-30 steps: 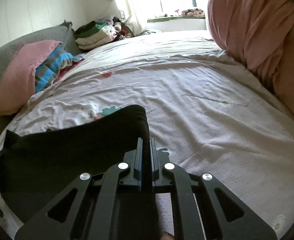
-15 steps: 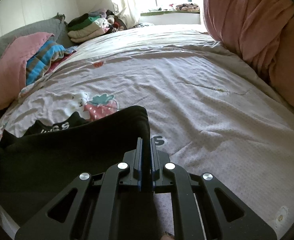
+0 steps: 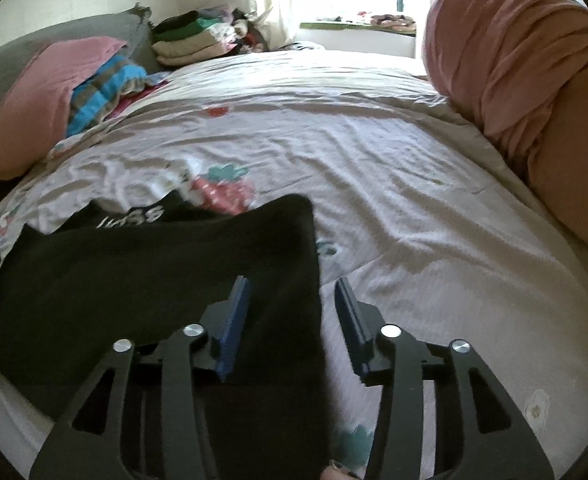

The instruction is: Fold small clothes

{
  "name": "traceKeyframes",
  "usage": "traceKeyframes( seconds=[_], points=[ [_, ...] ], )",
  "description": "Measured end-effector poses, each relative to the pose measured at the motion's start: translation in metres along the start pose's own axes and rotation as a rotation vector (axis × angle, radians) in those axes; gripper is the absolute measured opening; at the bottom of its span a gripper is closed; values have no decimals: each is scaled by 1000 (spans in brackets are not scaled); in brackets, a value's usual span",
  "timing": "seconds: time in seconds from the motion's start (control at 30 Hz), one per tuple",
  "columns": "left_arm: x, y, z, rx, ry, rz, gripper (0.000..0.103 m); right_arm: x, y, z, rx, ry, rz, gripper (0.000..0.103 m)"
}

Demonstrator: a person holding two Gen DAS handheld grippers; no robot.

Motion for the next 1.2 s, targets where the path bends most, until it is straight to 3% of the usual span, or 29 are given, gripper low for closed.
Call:
traceKeyframes(
  seconds=[0.17,0.23,0.5,0.83,1.2],
  points=[
    [14,7,1,13,13,-13,36,11,18,-21,90,-5,-21,51],
    [20,11,6,9,27,-16,42,14,23,-29,114,-17,-27,51],
    [30,33,33,-64,56,-39,52,20,44,-45,156,-71,-73,53],
    [11,64,31,-66,57,-149,52,19,71,-38,135,-113,-141,54],
    [12,83,26,-58,46,-176,52,24,87,-35,127,-122,-155,54]
  ],
)
Point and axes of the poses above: each gripper's, at about its wrist camera, not at the fingertips, and x roughly against the way its jaws point, z to its right, y to its underside, the point moved 9 cm from there along -x, roughly the way its jaws point, and after that the axes turned 6 degrees about -z, right-handed, at the moved point
